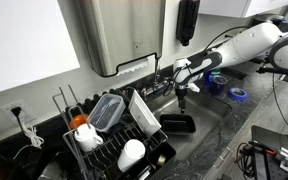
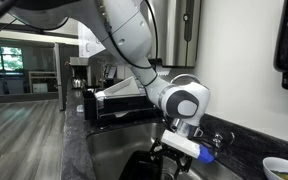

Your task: Pick up the black plate from the dish rack and put it in the sink.

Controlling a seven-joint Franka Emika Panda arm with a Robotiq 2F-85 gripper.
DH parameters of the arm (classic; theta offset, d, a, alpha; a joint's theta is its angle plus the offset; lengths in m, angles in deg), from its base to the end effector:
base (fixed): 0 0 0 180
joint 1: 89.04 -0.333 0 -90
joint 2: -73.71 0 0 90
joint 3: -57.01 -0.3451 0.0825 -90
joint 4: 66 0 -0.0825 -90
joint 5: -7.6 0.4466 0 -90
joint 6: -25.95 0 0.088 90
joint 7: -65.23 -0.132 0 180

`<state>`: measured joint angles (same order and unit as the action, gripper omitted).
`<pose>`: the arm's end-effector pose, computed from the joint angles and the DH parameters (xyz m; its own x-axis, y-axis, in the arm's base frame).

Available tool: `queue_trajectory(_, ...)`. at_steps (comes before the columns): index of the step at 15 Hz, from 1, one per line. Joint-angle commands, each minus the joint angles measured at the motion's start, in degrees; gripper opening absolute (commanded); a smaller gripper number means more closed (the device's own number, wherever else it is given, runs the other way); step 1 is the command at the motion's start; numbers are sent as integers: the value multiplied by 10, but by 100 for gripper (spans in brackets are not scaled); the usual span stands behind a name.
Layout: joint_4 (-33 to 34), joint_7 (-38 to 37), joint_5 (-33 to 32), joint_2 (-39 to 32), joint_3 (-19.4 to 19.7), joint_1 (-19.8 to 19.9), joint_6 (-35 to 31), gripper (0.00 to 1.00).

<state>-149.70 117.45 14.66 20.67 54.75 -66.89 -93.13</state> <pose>0.6942 -0.2446 0.0545 0.8770 0.4705 -0.0970 0.4218 -0.8507 -0.3136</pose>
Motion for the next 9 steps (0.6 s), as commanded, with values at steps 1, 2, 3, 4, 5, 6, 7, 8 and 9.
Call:
queue_trajectory(1,-36,-29,-9,35,21,-9,-32,100)
queue_trajectory(2,-46,-37,-12,43,26,-10,-42,100)
queue_trajectory(3,-64,-53,-16,58,33,-14,-59,100)
queue_trajectory(4,-79,-63,-22,71,38,-17,-71,100)
queue_trajectory(5,-100,-83,-29,87,47,-22,-88,100)
queue_trajectory(6,-122,-98,-38,105,53,-26,-102,100)
queue_trajectory(7,-145,-114,-48,123,59,-31,-117,100)
queue_trajectory(8,-167,-129,-61,140,65,-36,-128,100)
queue_trajectory(9,-191,-145,-73,160,70,-41,-139,100)
